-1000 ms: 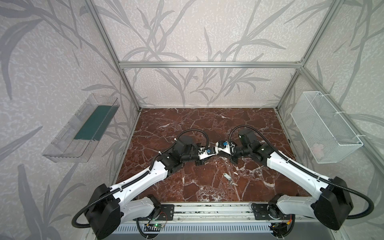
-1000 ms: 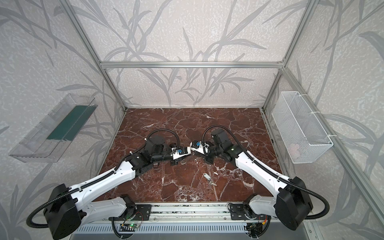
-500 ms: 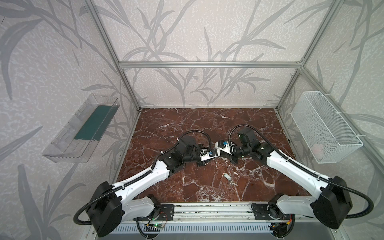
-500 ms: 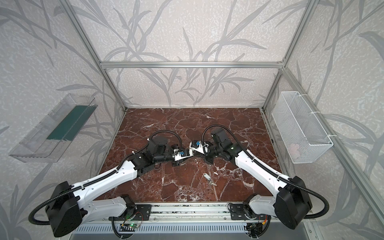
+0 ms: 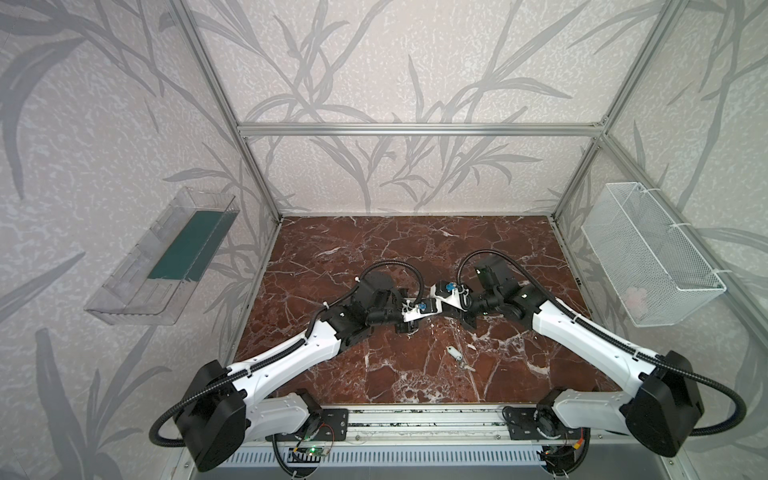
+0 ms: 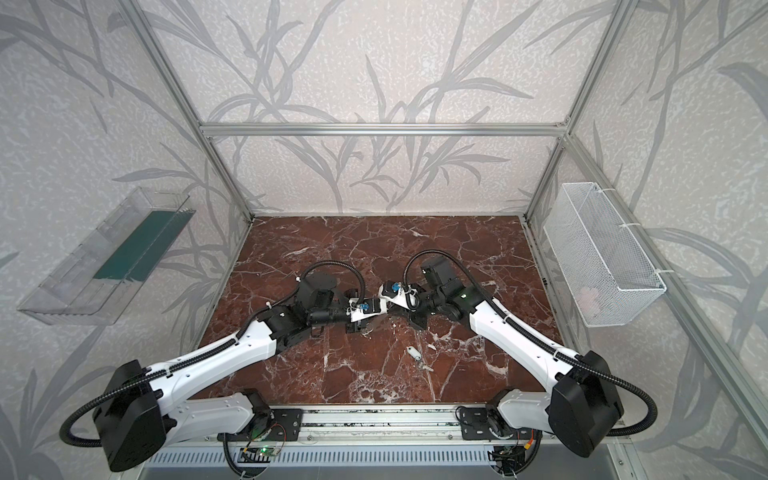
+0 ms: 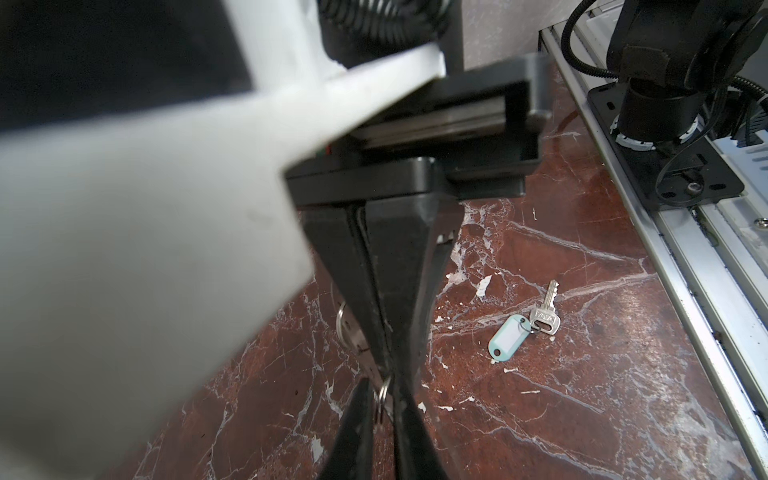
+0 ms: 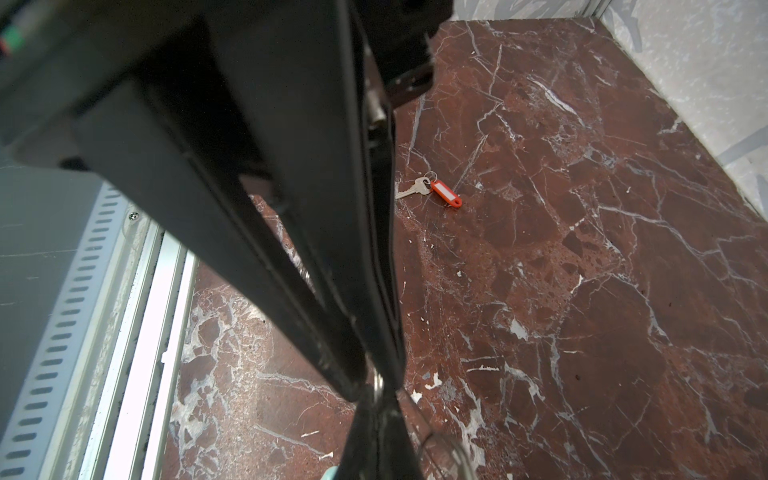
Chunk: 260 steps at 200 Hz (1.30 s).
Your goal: Put the keys on the keyring
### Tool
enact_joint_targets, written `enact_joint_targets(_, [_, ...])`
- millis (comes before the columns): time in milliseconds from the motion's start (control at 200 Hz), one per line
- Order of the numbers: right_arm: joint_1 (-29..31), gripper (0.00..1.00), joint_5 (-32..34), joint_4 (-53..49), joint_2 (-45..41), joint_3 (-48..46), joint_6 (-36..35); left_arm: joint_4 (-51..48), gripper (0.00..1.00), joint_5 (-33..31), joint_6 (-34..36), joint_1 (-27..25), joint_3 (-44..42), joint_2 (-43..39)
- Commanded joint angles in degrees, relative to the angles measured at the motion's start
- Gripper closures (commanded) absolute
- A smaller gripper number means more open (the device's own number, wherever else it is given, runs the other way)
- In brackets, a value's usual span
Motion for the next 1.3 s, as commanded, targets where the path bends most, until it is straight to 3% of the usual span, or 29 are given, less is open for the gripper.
enact_joint_targets(0, [0.19,1.0,-0.84,0.77,-0.67,2.04,0.64,0.79,0.89,2.75,-0.37,-0.37,0.27,0.71])
enact_joint_targets(235, [0.11,1.0,-0.4,0.76,-1.14,2.23,0.33,-0.04,0.9,4.34,-1.05,-0.39,0.37,0.68])
enact_joint_targets(360, [0.14,1.0,-0.38,0.54,-1.27,2.3,0.11,-1.28,0.79,4.53,-0.65,-0.46,0.75,1.22])
enact_joint_targets(430, [0.13,1.0,-0.38,0.23,-1.31,2.35,-0.1,-1.57,0.78,3.88,-0.49,-0.48,0.74,1.25])
enact_joint_targets(655, [0.1,1.0,-0.38,0.14,-1.58,2.26,-0.29,-1.89,0.88,2.73,-0.47,-0.48,1.06,1.54])
enact_joint_targets(890, [0.15,1.0,-0.47,0.66,-2.53,2.65,0.11,-4.09,0.89,1.45,0.52,-0.95,2.04,2.73])
enact_joint_targets(1065, [0.11,1.0,-0.29,1.07,-3.33,2.7,0.1,-5.56,1.0,1.59,-0.28,-0.95,3.12,3.54])
enact_joint_targets(1154, [0.1,1.0,0.15,1.36,-3.6,2.64,0.41,-5.05,1.0,1.87,-2.29,-1.0,3.48,3.54])
enact_joint_targets(1294, [0.06,0.82,4.5,2.47,-4.83,1.41,1.84,-0.76,1.0,0.31,-8.21,-0.88,2.59,2.47])
